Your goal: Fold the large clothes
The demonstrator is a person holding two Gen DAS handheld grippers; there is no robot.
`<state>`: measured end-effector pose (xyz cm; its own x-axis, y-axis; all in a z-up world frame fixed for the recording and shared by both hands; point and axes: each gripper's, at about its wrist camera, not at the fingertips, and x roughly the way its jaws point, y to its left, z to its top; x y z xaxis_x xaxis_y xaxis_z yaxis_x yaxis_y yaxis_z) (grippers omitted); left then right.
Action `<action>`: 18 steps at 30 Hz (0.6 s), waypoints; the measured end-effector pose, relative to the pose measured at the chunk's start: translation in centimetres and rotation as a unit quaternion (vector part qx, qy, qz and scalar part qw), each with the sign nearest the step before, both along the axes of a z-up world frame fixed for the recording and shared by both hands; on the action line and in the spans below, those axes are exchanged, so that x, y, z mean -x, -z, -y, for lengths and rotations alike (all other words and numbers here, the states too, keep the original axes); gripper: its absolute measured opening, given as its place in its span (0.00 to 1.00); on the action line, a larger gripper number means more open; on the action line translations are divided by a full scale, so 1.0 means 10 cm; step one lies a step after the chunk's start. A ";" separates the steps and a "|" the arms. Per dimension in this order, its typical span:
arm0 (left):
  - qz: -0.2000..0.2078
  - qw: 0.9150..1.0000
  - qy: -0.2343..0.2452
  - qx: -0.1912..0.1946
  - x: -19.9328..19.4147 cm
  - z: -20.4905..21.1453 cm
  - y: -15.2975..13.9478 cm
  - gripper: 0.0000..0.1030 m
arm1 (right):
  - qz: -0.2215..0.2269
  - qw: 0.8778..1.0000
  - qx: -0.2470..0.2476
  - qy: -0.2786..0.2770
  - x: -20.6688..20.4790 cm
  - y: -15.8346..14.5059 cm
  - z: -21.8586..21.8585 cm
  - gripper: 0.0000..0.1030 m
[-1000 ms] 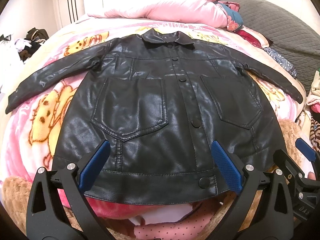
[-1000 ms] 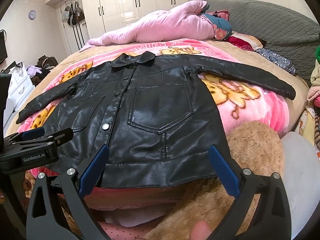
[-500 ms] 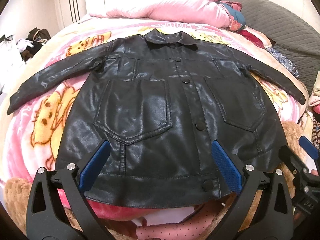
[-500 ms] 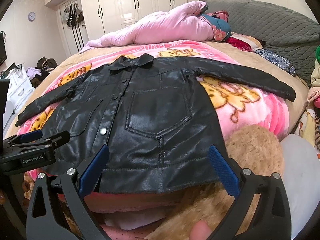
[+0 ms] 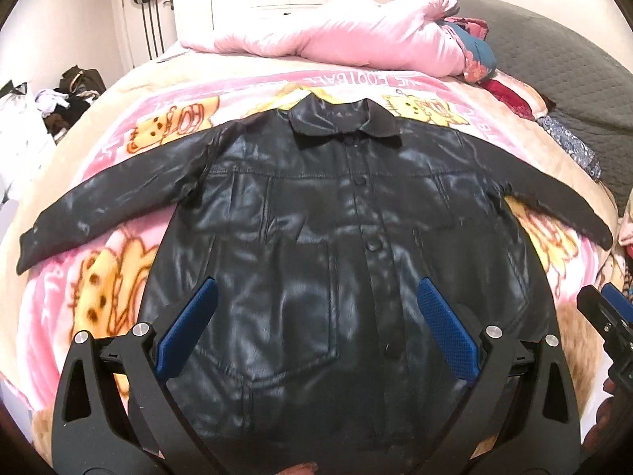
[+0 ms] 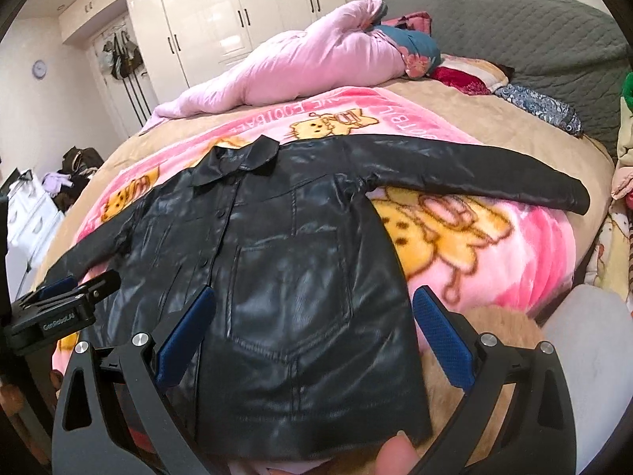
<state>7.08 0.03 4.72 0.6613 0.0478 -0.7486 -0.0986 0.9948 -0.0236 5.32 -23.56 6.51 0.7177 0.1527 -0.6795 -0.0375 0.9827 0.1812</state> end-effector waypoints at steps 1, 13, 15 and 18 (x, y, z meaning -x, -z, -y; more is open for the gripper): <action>0.002 1.000 -0.002 -0.002 -0.05 0.01 -0.02 0.92 | -0.001 1.000 -0.004 0.002 -0.04 -0.01 0.01 0.96; 0.009 0.999 -0.032 -0.002 -0.60 -0.07 -0.28 0.92 | 0.012 0.999 -0.040 -0.013 -0.70 -0.36 -0.11 0.96; 0.019 0.999 -0.034 -0.005 -0.67 -0.07 -0.33 0.92 | 0.018 0.999 -0.049 -0.003 -0.83 -0.43 -0.11 0.96; 0.012 0.999 -0.044 0.001 -0.86 -0.11 -0.36 0.92 | 0.023 0.997 -0.072 0.016 -1.07 -0.54 -0.10 0.96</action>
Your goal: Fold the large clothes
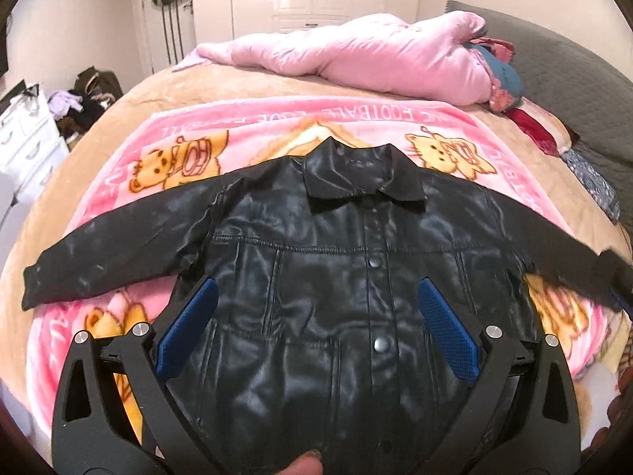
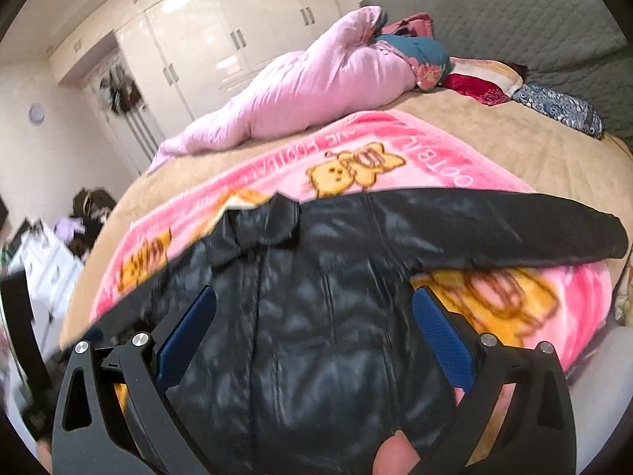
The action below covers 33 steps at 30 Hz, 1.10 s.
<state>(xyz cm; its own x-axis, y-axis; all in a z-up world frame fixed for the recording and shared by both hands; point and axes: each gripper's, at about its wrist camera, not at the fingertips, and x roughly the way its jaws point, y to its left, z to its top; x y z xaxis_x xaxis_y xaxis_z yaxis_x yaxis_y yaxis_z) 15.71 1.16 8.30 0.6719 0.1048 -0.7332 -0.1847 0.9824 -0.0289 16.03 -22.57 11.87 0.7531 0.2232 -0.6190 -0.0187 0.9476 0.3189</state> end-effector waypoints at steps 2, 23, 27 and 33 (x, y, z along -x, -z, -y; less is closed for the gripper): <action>-0.008 1.000 -0.005 0.002 -0.14 0.00 -0.02 0.92 | -0.002 1.000 -0.028 0.012 -0.20 -0.06 0.04 0.96; -0.013 0.999 0.049 0.020 -1.13 0.67 0.27 0.92 | 0.007 0.975 -0.023 0.223 -1.09 0.23 1.28 0.96; -0.029 0.997 0.070 0.015 -1.32 0.88 0.49 0.92 | -0.021 0.964 -0.049 0.262 -1.15 0.48 1.65 0.96; -0.060 0.992 0.110 0.015 -1.57 1.19 0.82 0.92 | -0.036 0.936 -0.048 0.347 -1.03 0.72 2.11 0.96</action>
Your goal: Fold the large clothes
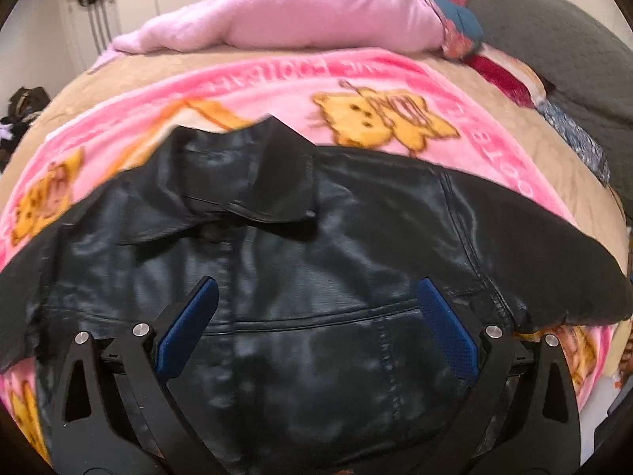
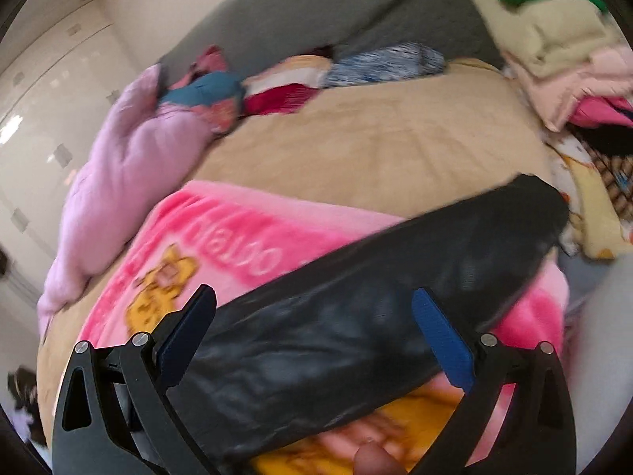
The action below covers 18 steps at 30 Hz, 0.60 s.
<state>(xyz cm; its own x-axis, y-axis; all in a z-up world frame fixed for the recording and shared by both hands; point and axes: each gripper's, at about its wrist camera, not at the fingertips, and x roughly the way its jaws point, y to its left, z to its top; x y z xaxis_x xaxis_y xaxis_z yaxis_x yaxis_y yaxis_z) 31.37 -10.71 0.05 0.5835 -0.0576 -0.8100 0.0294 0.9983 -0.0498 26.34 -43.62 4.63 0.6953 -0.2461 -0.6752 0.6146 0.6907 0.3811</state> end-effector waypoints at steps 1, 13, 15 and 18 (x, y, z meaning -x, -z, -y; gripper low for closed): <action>-0.006 1.000 0.009 0.010 -0.04 0.05 0.04 0.92 | -0.001 1.000 -0.020 0.017 0.04 0.07 0.12 0.96; -0.028 0.997 0.061 0.032 -0.37 0.53 0.37 0.87 | -0.028 0.978 -0.090 0.189 0.46 0.52 0.83 0.96; -0.039 0.996 0.070 0.027 -0.42 0.60 0.46 0.78 | -0.031 0.975 -0.121 0.185 0.44 0.66 0.95 0.96; -0.036 0.996 0.084 0.019 -0.42 0.70 0.55 0.66 | 0.006 0.962 -0.196 0.192 0.50 0.88 1.12 0.96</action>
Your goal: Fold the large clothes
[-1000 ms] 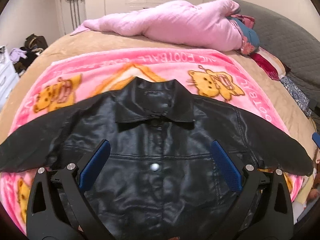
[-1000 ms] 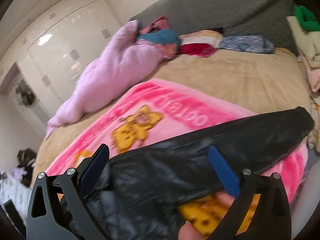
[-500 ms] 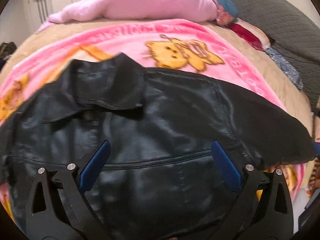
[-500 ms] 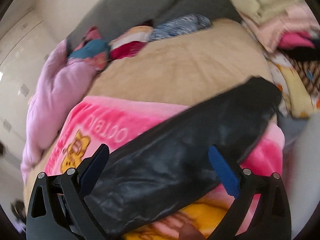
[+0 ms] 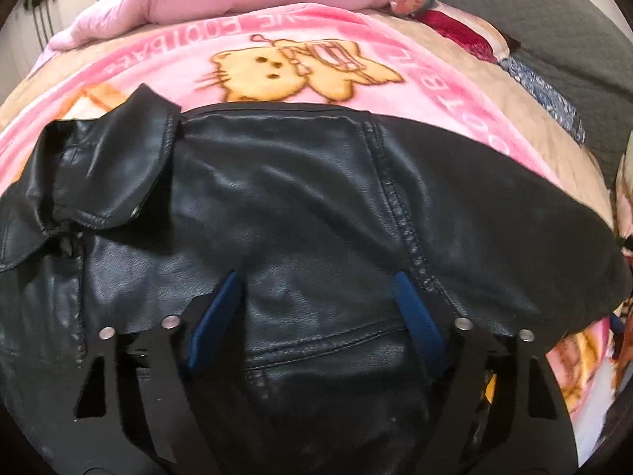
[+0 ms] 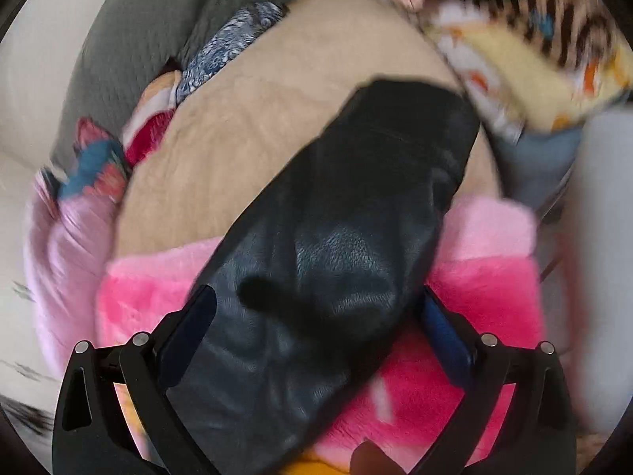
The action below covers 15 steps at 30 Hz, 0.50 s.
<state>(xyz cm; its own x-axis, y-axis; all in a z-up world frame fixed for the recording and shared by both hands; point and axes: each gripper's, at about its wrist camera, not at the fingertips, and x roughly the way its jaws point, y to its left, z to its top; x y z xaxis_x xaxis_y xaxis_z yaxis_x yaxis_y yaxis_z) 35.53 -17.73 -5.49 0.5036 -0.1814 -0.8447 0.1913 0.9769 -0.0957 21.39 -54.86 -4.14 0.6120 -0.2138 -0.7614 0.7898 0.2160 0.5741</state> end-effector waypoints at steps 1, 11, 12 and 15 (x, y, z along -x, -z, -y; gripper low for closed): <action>0.005 1.000 0.007 0.002 0.01 0.02 0.00 0.58 | 0.014 1.000 -0.008 0.007 0.01 0.01 0.03 0.96; -0.007 0.997 0.022 0.070 -0.01 -0.18 -0.11 0.50 | 0.213 0.970 0.087 -0.073 -0.08 -0.59 -0.21 0.11; -0.008 0.996 0.019 0.082 0.01 -0.25 -0.17 0.50 | 0.231 0.964 0.098 -0.091 -0.08 -0.68 -0.28 0.10; 0.008 0.995 0.008 0.101 0.06 -0.48 -0.43 0.50 | 0.293 0.934 0.126 -0.159 -0.14 -0.97 -0.58 0.10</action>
<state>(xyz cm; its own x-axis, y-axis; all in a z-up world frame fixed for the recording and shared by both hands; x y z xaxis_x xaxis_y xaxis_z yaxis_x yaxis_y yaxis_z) 34.90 -12.96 -1.21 0.5117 -0.3546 -0.7825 0.2092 0.9348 -0.2869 22.84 -49.11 5.58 0.9710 -0.0781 -0.2259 0.2292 0.5725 0.7872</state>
